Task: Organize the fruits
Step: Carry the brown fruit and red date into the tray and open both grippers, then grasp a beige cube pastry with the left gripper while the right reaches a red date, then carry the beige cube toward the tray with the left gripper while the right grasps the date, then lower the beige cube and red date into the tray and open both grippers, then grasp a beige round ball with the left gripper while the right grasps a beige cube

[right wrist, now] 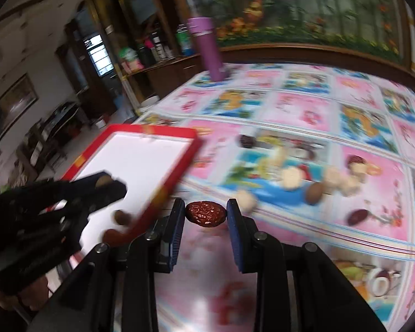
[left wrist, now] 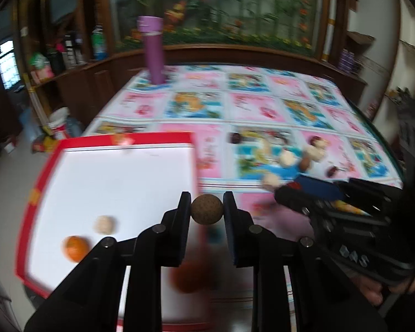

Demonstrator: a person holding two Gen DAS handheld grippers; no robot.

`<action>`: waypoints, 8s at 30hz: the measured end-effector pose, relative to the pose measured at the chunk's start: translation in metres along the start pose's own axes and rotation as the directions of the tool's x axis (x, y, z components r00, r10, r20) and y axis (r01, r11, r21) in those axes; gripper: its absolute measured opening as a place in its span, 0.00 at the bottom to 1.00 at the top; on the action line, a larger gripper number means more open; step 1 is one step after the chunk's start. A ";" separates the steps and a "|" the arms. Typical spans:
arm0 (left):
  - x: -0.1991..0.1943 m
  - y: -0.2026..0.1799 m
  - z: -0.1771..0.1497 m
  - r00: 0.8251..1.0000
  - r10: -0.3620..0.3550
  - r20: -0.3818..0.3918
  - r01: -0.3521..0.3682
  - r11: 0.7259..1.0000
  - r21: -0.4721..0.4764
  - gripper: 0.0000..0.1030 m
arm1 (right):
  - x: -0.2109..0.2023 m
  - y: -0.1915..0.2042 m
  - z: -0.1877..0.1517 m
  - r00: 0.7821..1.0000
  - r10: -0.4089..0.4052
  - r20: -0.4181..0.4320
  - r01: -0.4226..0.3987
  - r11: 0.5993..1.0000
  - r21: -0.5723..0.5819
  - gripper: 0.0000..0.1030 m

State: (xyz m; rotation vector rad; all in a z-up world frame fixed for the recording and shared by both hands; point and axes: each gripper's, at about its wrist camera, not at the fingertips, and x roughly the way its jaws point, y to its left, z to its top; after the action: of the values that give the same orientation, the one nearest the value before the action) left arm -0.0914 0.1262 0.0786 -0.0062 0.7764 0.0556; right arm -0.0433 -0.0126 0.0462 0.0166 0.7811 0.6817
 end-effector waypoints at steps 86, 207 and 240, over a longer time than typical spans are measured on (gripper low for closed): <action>0.047 -0.052 0.010 0.994 -0.022 -0.105 0.033 0.994 0.101 0.83 | -0.059 -0.133 -0.040 0.952 -0.302 -0.056 0.307 0.927 0.218 0.38; 0.003 0.069 -0.019 0.966 0.259 0.004 -0.257 0.961 -0.101 0.78 | 0.026 0.023 -0.001 1.000 -0.006 -0.005 0.006 1.000 0.020 0.30; 0.095 -0.084 0.026 0.981 -0.029 -0.191 0.056 0.989 0.140 0.78 | 0.015 -0.150 0.007 0.948 -0.312 -0.068 0.319 0.931 0.177 0.25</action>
State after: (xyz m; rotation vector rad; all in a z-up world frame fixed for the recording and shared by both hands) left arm -0.0009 0.0473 0.0294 0.1108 0.9681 -0.0430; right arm 0.0528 -0.1203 0.0036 0.0460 0.8603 0.3021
